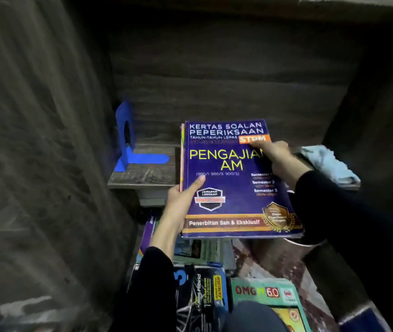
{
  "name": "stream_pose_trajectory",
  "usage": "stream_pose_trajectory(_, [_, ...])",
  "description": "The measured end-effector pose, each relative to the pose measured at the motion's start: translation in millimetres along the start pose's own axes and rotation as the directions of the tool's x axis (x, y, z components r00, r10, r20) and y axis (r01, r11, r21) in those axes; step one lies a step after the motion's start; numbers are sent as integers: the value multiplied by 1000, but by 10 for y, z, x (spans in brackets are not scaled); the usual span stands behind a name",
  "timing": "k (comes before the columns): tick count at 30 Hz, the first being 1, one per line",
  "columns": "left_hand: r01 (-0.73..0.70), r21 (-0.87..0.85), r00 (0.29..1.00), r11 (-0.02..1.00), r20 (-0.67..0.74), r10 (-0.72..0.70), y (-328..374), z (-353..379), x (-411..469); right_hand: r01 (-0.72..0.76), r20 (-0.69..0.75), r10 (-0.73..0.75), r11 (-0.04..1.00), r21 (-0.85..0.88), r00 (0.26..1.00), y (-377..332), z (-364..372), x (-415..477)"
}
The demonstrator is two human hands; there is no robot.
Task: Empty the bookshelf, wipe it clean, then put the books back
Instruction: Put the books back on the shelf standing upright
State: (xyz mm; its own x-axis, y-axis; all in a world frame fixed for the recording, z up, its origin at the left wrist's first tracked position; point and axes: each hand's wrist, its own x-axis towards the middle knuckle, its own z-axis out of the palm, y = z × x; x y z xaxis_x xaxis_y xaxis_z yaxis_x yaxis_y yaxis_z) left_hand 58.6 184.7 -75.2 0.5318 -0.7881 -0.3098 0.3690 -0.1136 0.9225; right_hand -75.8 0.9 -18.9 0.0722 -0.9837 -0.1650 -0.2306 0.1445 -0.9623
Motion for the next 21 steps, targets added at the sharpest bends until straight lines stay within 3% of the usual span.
stream_pose_trajectory(5, [88,-9,996,996,-2,-88,-19,-60,217,-33,122,65,969,-246,990,47,139,175])
stream_pose_trajectory(10, [126,-19,991,992,-38,-127,-78,-26,342,8,156,49,938,-346,987,206,254,405])
stream_pose_trajectory(17, [116,-14,990,993,-76,-116,-107,-32,381,169,114,-127,823,-543,985,366,322,487])
stream_pose_trajectory(21, [128,-29,989,991,-70,-130,-98,-38,356,360,189,-325,620,-697,926,407,277,245])
